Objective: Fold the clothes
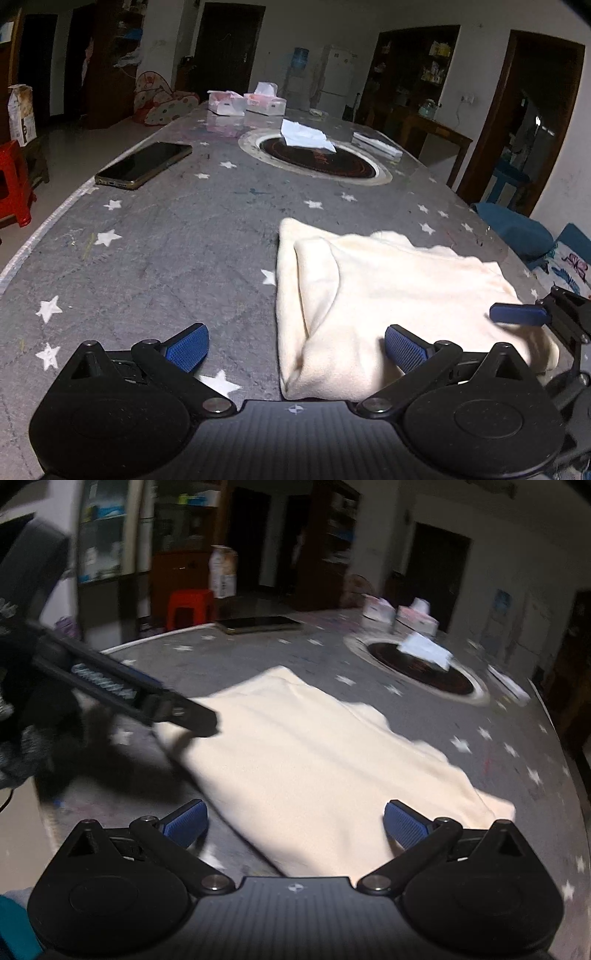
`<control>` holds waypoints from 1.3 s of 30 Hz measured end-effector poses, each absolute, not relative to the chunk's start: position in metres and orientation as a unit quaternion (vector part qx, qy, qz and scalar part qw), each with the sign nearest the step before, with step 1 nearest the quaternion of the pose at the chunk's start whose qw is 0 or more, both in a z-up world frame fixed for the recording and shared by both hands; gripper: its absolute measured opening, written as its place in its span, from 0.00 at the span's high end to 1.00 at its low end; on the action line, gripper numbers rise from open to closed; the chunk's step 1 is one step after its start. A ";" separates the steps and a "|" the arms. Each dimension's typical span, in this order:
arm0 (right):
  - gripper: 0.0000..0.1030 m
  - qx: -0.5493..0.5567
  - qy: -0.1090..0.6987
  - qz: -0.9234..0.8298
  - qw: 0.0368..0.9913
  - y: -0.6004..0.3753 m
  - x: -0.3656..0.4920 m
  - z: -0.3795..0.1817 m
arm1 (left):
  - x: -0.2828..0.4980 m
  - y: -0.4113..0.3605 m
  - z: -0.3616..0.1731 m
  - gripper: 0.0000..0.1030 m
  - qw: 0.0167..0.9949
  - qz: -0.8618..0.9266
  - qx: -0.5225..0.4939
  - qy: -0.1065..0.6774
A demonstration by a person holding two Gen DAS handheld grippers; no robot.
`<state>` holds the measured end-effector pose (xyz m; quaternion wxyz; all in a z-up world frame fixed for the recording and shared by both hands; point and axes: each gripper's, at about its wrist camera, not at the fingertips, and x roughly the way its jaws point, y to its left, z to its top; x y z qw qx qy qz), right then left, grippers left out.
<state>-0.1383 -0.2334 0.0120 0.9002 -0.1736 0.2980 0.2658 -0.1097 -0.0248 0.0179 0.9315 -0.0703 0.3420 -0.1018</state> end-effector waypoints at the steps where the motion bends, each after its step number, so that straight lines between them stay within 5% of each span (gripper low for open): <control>1: 0.00 -0.182 0.294 0.274 0.897 -0.228 -0.140 0.014 | -0.110 -0.023 0.019 0.00 0.933 -0.098 -0.072 0.340; 9: 0.08 -0.229 0.274 0.321 0.877 -0.181 -0.139 0.018 | -0.108 0.003 0.023 0.00 0.934 -0.065 -0.101 0.336; 20: 0.74 -0.251 0.270 0.348 0.862 -0.153 -0.128 0.019 | -0.095 0.026 0.029 0.00 0.913 -0.096 -0.199 0.344; 35: 0.81 -0.133 0.247 0.366 0.887 -0.198 -0.127 0.055 | -0.052 0.009 0.014 0.01 0.825 -0.176 -0.343 0.412; 39: 0.81 -0.131 0.244 0.375 0.885 -0.199 -0.135 0.053 | -0.048 0.006 0.007 0.28 0.809 -0.195 -0.361 0.421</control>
